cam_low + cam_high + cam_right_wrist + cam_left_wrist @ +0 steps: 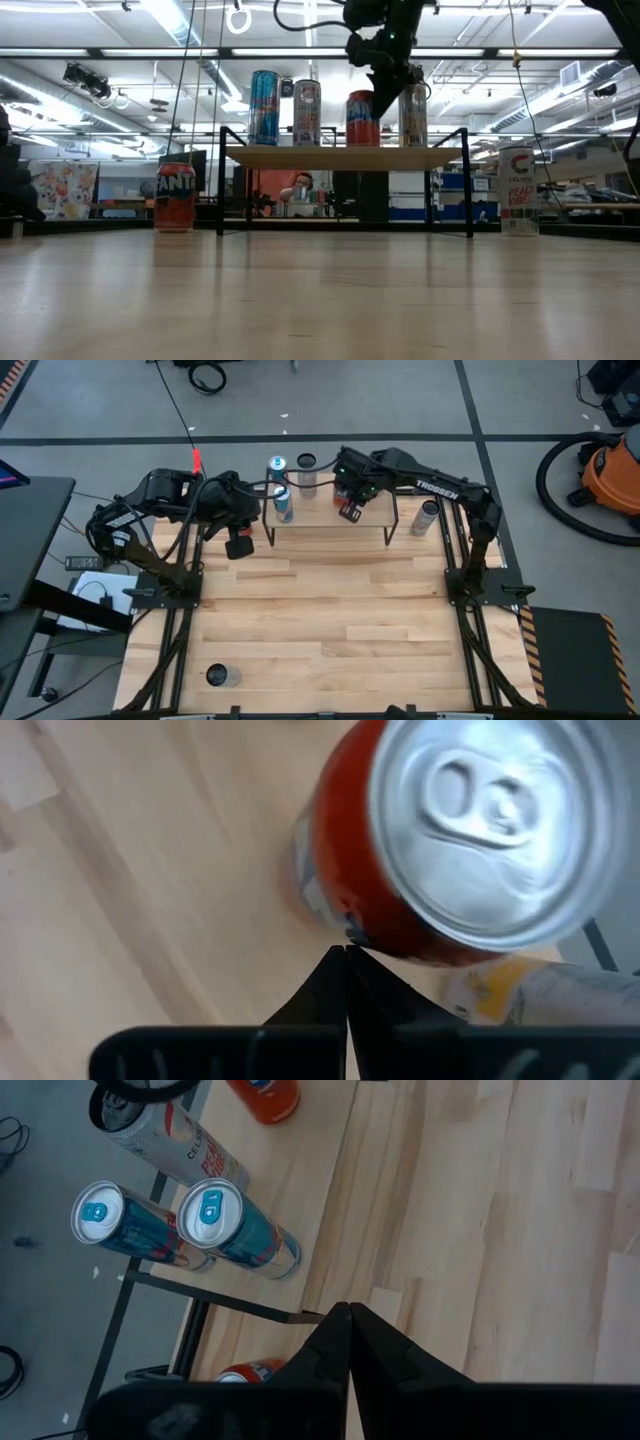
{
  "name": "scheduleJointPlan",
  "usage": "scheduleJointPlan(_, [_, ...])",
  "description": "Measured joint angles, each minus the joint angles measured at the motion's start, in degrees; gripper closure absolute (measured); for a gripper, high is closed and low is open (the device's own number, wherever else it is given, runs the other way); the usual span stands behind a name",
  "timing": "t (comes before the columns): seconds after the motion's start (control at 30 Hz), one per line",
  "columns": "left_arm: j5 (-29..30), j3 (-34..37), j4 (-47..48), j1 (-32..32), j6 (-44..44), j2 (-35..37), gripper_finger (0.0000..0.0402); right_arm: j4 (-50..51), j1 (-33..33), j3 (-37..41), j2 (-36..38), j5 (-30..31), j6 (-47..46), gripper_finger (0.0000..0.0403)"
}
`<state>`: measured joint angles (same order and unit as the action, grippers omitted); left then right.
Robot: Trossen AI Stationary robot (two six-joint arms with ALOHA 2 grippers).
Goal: Place canned beverage on shelf
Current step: Put the bottom orange soda can on the shelf
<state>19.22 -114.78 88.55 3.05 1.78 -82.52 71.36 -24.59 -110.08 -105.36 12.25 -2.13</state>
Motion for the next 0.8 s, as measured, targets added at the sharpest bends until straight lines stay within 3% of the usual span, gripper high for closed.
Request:
scheduleJointPlan(0.37, [0.0,0.0,0.0,0.0,0.0,0.0,0.0392,1.2,2.2,-5.0,0.0,-1.4,-0.8,0.0396])
scheduleJointPlan(0.8, [0.0,0.0,0.0,0.0,0.0,0.0,0.0392,-1.9,0.8,-5.1,-0.5,0.0,-0.7,0.0396])
